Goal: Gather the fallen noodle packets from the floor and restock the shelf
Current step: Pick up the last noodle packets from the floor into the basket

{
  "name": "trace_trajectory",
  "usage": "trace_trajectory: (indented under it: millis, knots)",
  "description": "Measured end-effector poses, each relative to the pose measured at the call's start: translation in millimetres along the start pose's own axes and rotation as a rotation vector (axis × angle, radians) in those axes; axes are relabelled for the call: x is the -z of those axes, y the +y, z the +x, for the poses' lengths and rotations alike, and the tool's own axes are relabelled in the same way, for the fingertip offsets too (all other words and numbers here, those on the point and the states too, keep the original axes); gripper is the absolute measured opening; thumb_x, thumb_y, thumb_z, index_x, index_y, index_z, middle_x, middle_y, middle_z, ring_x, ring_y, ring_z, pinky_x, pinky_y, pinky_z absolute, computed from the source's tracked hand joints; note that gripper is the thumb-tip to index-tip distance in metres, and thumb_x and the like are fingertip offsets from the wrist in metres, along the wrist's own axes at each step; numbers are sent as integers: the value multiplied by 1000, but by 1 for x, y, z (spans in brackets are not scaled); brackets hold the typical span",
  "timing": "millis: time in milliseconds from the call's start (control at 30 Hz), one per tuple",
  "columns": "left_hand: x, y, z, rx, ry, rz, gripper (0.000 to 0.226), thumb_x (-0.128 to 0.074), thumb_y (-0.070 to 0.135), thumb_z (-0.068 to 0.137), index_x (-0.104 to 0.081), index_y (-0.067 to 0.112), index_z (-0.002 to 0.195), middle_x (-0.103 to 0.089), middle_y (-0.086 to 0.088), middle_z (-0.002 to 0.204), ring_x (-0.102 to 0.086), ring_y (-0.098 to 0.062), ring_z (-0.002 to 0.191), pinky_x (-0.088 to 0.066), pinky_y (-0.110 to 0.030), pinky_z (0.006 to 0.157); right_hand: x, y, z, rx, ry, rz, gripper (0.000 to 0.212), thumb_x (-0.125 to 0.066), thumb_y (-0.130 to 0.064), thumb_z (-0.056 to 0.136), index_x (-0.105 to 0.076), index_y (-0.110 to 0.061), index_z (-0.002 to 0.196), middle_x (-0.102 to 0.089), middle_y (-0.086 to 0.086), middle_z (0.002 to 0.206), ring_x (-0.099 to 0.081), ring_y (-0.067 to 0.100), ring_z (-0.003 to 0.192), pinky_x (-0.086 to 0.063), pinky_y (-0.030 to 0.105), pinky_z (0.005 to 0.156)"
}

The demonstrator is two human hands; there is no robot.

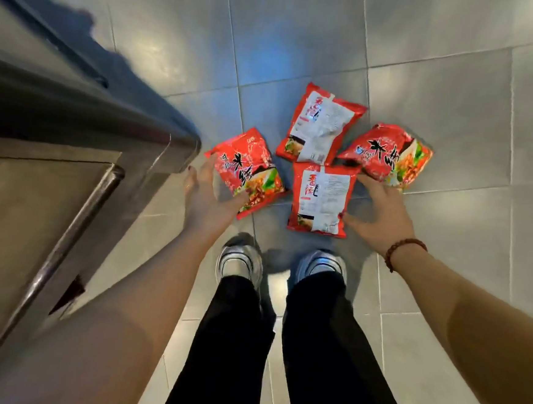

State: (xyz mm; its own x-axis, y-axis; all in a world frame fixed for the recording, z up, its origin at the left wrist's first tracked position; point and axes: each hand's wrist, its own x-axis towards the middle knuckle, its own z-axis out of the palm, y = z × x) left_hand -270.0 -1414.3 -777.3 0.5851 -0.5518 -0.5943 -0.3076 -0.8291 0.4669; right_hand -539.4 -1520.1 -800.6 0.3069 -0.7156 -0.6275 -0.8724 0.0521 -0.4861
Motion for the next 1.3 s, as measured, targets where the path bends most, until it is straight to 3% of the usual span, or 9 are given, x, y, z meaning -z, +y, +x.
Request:
trace_trajectory:
  millis: [167, 267, 467, 600, 733, 867, 1000, 1133, 1300]
  knots:
    - [-61, -49, 56, 61, -58, -21, 93, -78, 34, 78, -21, 40, 151, -22, -14, 158, -19, -25, 147, -23, -32, 113, -67, 37, 45, -82, -50, -56, 99, -80, -43, 71, -21, -34, 150, -16, 22, 155, -14, 37, 144, -21, 48, 115]
    - [-81, -72, 78, 94, -62, -58, 97, -79, 38, 72, -22, 42, 150, -30, -12, 154, -32, -25, 141, -28, -30, 113, -96, 42, 61, -72, 36, -51, 107, -82, -46, 67, -17, -36, 151, -6, 26, 156, -6, 40, 145, -14, 49, 116]
    - [-103, -84, 96, 34, -63, -107, 98, -77, 42, 74, -15, 47, 150, -36, -3, 148, -40, -20, 135, -37, -46, 111, -135, 48, 76, -48, 196, 117, 111, -86, -46, 59, -20, -43, 147, -20, 14, 152, -24, 33, 140, -25, 51, 115]
    - [-110, -82, 105, -22, -22, -88, 93, -78, 38, 71, -25, 50, 147, -42, 0, 136, -45, -20, 128, -39, -39, 109, -141, 42, 77, -32, 203, 243, 103, -88, -29, 64, -27, -38, 146, -31, -1, 126, -38, 20, 126, -30, 27, 105]
    - [-109, -75, 105, -64, -41, -15, 88, -83, 28, 71, -37, 47, 143, -38, 5, 119, -49, -20, 123, -41, -35, 107, -137, 36, 75, -42, 208, 249, 87, -85, -23, 70, -38, -32, 143, -41, 7, 132, -41, 19, 124, -24, 14, 96]
    - [-96, -64, 90, -56, -107, -38, 86, -86, 20, 65, -48, 36, 140, -53, 2, 127, -55, -15, 116, -43, -27, 103, -122, 25, 59, -68, 211, 262, 67, -79, -17, 76, -50, -25, 136, -48, 10, 133, -43, 19, 122, -23, 10, 92]
    - [-59, -37, 47, -48, -213, -133, 78, -83, 0, 67, -55, 27, 135, -58, 8, 117, -59, -10, 106, -44, -16, 92, -82, 4, 20, -99, 220, 389, 61, -78, -12, 77, -53, -21, 132, -50, 4, 129, -47, 18, 120, -33, 25, 106]
    - [-2, 1, -5, -85, -245, -209, 73, -83, -3, 67, -57, 44, 118, -60, 18, 111, -61, -2, 99, -50, -25, 93, -11, -32, -37, -140, 282, 595, 54, -78, -5, 76, -56, -22, 122, -58, 3, 123, -56, 19, 112, -46, 33, 97]
    - [89, 71, -85, -148, -277, -327, 73, -79, -8, 70, -57, 42, 118, -58, 21, 112, -61, 14, 90, -49, -6, 74, 88, -93, -117, -136, 295, 752, 43, -78, -7, 76, -60, -27, 109, -65, -9, 109, -64, 6, 97, -56, 24, 77]
